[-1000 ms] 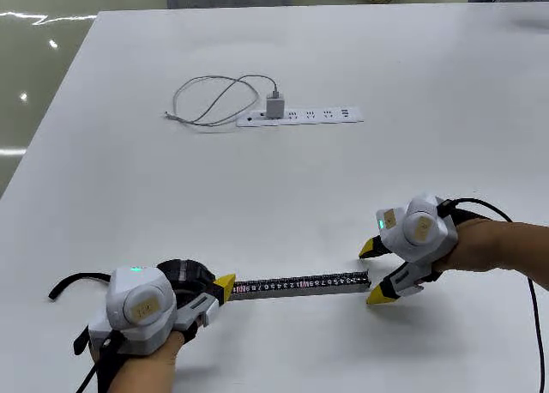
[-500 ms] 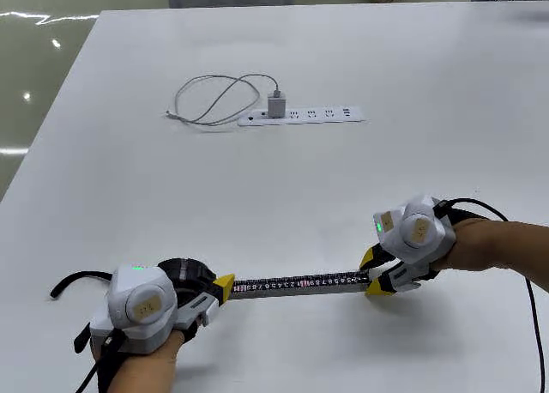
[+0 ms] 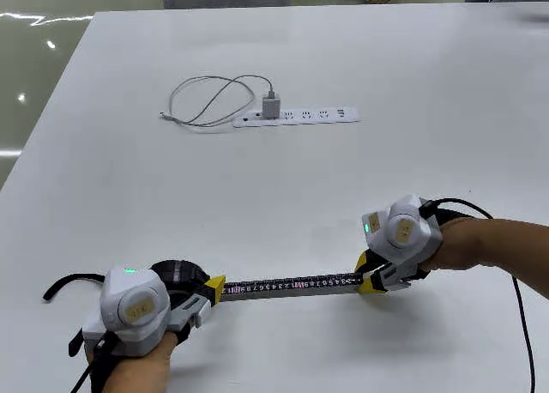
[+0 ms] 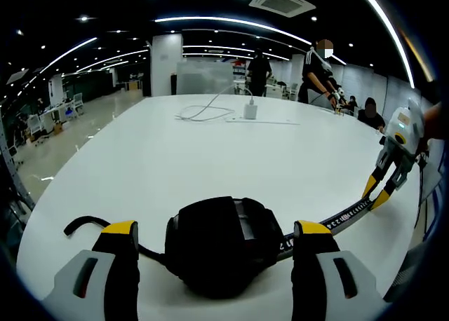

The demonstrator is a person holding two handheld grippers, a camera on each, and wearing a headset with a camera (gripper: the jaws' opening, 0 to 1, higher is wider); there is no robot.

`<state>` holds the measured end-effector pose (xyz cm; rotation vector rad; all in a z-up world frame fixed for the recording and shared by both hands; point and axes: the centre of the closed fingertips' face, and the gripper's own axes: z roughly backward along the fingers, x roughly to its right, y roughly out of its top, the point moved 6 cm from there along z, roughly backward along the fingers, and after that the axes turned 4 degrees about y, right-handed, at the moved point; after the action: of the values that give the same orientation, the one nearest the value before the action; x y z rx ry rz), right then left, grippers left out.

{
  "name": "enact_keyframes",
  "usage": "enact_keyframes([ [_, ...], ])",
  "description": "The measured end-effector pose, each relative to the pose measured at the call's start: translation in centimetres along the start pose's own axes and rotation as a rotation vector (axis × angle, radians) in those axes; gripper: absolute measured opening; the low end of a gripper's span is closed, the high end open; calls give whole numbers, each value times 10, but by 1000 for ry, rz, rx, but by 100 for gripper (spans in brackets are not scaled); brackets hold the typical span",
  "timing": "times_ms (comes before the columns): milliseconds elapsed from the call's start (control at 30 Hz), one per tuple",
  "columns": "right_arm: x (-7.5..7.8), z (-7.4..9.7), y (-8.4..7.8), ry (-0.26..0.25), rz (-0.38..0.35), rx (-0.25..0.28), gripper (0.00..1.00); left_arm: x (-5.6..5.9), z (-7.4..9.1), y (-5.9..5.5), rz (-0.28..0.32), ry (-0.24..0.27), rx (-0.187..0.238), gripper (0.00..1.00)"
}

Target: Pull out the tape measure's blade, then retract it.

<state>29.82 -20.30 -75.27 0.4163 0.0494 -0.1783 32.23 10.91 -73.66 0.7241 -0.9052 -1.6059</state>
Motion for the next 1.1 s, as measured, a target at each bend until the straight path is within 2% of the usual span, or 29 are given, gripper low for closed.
enact_keyframes([
  [67,2,0,0,17,6,3,10,0,0,0,11,-1,-6,82],
  [100,3,0,0,18,-12,6,10,-1,0,0,9,11,1,82],
  [200,0,0,2,10,-14,-10,10,1,-2,-2,12,1,-12,83],
  [367,1,-1,4,5,-24,-45,10,4,-4,-1,9,-6,-16,77],
  [500,0,-1,3,2,-31,-52,10,5,-5,0,22,-9,-14,71],
  [533,0,-1,3,-3,-34,-48,10,6,-6,-1,31,-15,-27,67],
  [600,0,0,3,-12,-62,-38,10,6,-7,-2,37,-12,-31,68],
  [833,-1,-1,4,-22,-71,-57,10,5,-8,-4,57,-19,-57,68],
  [900,0,-1,4,-17,-69,-51,10,5,-9,-7,127,-38,-93,68],
  [933,0,-1,3,-17,-73,-45,10,3,-10,-8,132,-44,-92,69],
  [1100,-2,-1,3,-27,-98,-34,10,4,-9,-7,98,-43,-87,67],
])
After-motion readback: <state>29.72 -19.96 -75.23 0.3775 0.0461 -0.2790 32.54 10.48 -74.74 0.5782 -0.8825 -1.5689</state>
